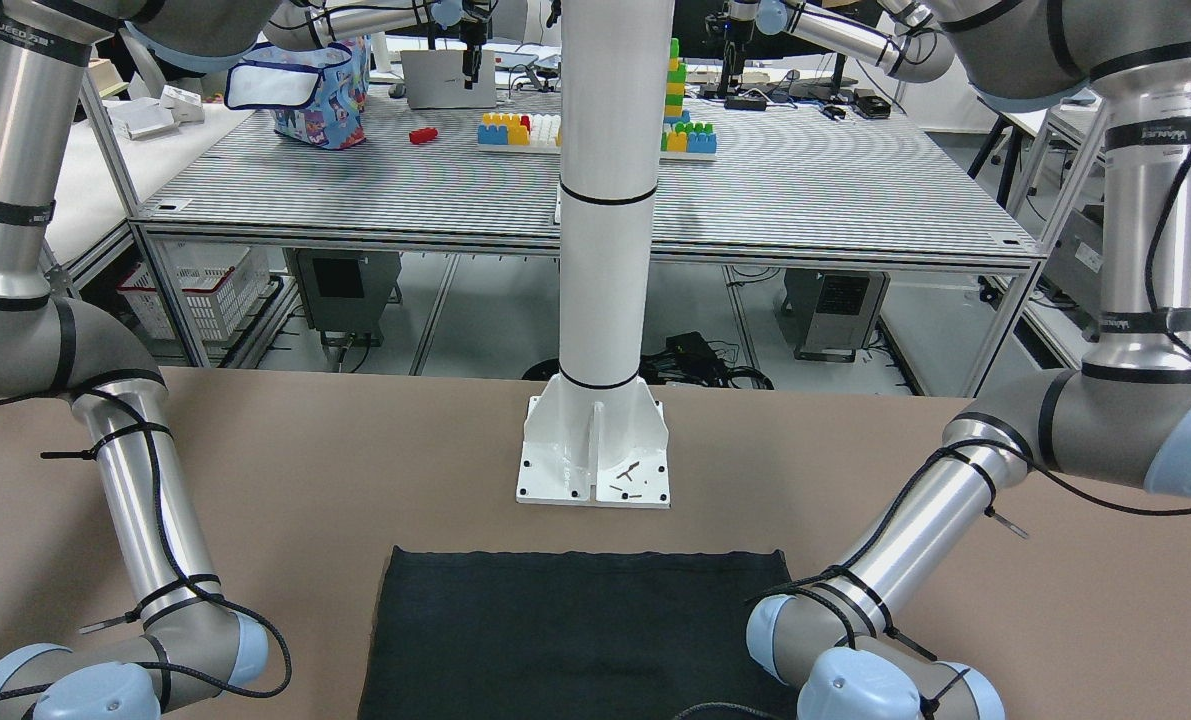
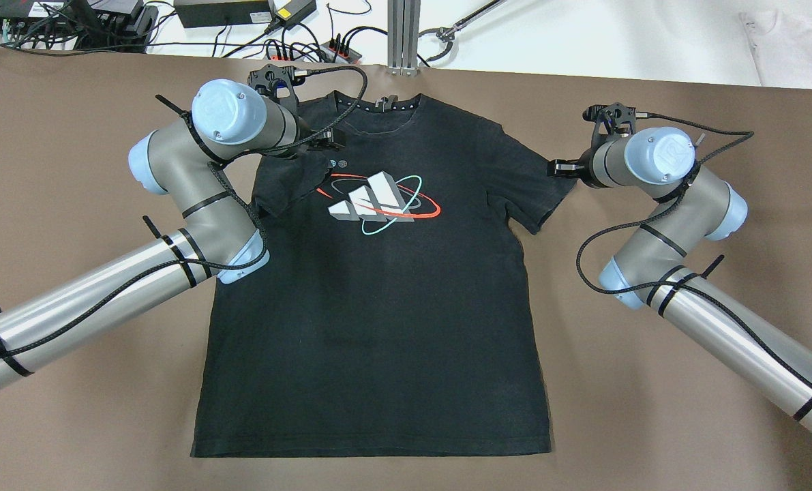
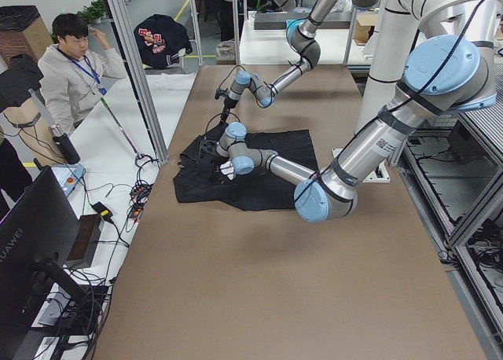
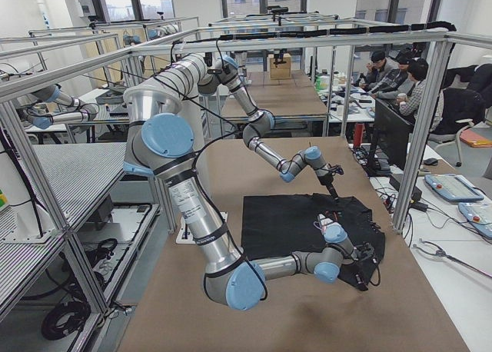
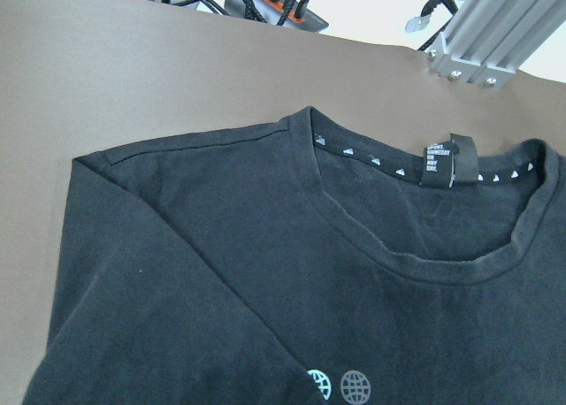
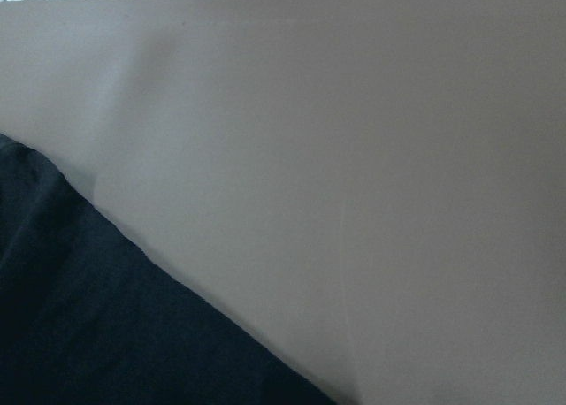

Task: Fold clothes
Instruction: 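Fold the sleeve nearest the right gripper inward onto the shirt, then move both grippers down to the hem corners nearest the robot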

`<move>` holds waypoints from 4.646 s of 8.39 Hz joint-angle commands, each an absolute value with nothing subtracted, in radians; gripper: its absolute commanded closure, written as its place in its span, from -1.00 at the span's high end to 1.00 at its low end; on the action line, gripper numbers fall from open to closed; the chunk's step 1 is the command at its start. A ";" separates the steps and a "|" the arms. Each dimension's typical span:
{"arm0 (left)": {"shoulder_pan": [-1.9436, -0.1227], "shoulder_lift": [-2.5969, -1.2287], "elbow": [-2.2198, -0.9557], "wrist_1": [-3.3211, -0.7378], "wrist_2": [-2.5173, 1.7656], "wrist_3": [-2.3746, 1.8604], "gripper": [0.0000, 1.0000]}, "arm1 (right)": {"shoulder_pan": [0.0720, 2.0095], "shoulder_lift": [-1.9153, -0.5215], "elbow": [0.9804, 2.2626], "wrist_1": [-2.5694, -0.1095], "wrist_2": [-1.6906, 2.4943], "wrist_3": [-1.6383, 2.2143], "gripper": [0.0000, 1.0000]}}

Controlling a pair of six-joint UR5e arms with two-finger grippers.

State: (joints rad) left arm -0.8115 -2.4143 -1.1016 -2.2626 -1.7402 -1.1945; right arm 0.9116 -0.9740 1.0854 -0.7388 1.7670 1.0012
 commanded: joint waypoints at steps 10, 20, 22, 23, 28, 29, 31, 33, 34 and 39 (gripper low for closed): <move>-0.818 -2.411 -1.104 -2.263 -1.756 -1.175 1.00 | 0.893 -0.954 1.192 -0.800 1.703 1.121 -1.00; -0.822 -2.384 -1.108 -2.266 -1.753 -1.160 1.00 | 0.690 -0.730 1.128 -1.049 1.415 1.331 -1.00; -0.822 -2.382 -1.108 -2.266 -1.753 -1.160 1.00 | 0.687 -0.724 1.092 -1.049 1.387 1.333 -0.92; -0.822 -2.382 -1.109 -2.266 -1.753 -1.161 1.00 | 0.687 -0.723 1.091 -1.051 1.381 1.328 -0.01; -0.828 -2.344 -1.187 -2.264 -1.793 -1.161 1.00 | 0.689 -0.649 1.084 -1.129 1.385 1.356 0.86; -0.833 -2.288 -1.280 -2.255 -1.808 -1.161 1.00 | 0.689 -0.650 1.104 -1.129 1.414 1.350 0.87; -0.831 -2.156 -1.450 -2.253 -1.806 -1.166 1.00 | 0.689 -0.751 1.246 -1.131 1.431 1.328 0.88; -0.825 -2.051 -1.567 -2.253 -1.802 -1.183 1.00 | 0.643 -0.869 1.418 -1.129 1.431 1.336 0.88; -0.819 -1.999 -1.616 -2.255 -1.799 -1.225 1.00 | 0.623 -0.931 1.495 -1.129 1.431 1.345 0.89; -0.570 -1.717 -1.906 -2.258 -1.604 -1.537 1.00 | 0.422 -1.245 1.881 -1.127 1.427 1.580 0.88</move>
